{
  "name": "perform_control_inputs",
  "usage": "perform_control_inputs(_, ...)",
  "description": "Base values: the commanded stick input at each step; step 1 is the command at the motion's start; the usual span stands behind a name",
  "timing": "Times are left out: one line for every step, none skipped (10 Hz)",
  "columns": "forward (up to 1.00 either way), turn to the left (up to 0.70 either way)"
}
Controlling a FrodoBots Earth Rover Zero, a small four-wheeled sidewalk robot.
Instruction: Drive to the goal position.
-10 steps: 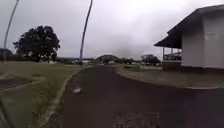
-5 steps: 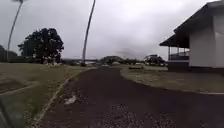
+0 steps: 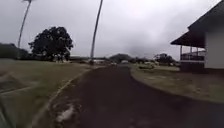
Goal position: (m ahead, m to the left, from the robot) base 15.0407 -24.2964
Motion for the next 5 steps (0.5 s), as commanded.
perform_control_inputs(1.00,0.00)
perform_control_inputs(1.00,0.00)
perform_control_inputs(1.00,0.00)
perform_control_inputs(1.00,0.00)
perform_control_inputs(1.00,-0.03)
